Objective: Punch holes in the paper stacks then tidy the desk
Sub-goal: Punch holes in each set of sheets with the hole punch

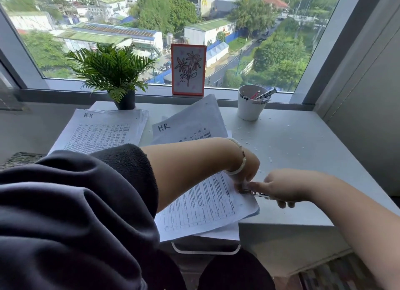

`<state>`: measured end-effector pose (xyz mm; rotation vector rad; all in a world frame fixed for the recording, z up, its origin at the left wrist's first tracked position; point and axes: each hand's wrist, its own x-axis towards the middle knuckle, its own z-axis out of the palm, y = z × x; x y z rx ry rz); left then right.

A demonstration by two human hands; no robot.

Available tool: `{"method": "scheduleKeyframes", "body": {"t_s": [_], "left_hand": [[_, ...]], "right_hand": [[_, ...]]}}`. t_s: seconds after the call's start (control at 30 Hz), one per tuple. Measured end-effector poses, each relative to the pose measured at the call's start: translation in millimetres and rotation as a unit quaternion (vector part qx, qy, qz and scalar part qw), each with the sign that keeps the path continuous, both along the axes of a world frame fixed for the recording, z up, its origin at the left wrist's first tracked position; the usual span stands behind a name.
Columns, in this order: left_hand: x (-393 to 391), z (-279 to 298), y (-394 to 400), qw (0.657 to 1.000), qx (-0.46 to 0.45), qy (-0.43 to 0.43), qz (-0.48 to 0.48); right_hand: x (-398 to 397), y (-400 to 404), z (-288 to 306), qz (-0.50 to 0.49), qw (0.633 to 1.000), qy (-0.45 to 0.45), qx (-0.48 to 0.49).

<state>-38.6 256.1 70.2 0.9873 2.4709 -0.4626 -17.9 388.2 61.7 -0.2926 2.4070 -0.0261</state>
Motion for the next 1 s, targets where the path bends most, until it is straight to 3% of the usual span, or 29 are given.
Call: {"method": "scheduleKeyframes", "body": {"t_s": [0.2, 0.37, 0.6, 0.7, 0.77, 0.83, 0.9, 0.97, 1.0], "left_hand": [[-3, 1, -8, 0.994, 0.068, -0.057, 0.062], [-4, -5, -9, 0.993, 0.071, -0.059, 0.071], [-1, -3, -14, 0.992, 0.096, -0.038, 0.069], [1, -5, -16, 0.992, 0.093, -0.044, 0.070], [-2, -7, -20, 0.992, 0.089, -0.048, 0.071], [-2, -5, -24, 0.993, 0.087, -0.047, 0.068], [-5, -3, -23, 0.994, 0.079, -0.048, 0.065], [-4, 2, -19, 0.996, 0.068, -0.037, 0.053], [-4, 4, -16, 0.996, 0.067, -0.027, 0.047]], "right_hand": [[-2, -5, 6, 0.021, 1.000, -0.002, 0.023], [-4, -14, 11, 0.035, 0.999, 0.007, 0.038], [-9, -9, 13, -0.005, 0.998, -0.056, 0.005], [-8, 5, 16, 0.000, 0.999, -0.045, 0.010], [-7, 24, 25, -0.002, 0.998, -0.040, -0.039], [-3, 45, 31, -0.047, 0.976, -0.075, -0.196], [-1, 57, 27, -0.113, 0.909, -0.179, -0.358], [2, 53, 14, -0.119, 0.847, -0.288, -0.430], [5, 45, 8, -0.111, 0.842, -0.314, -0.424]]}}
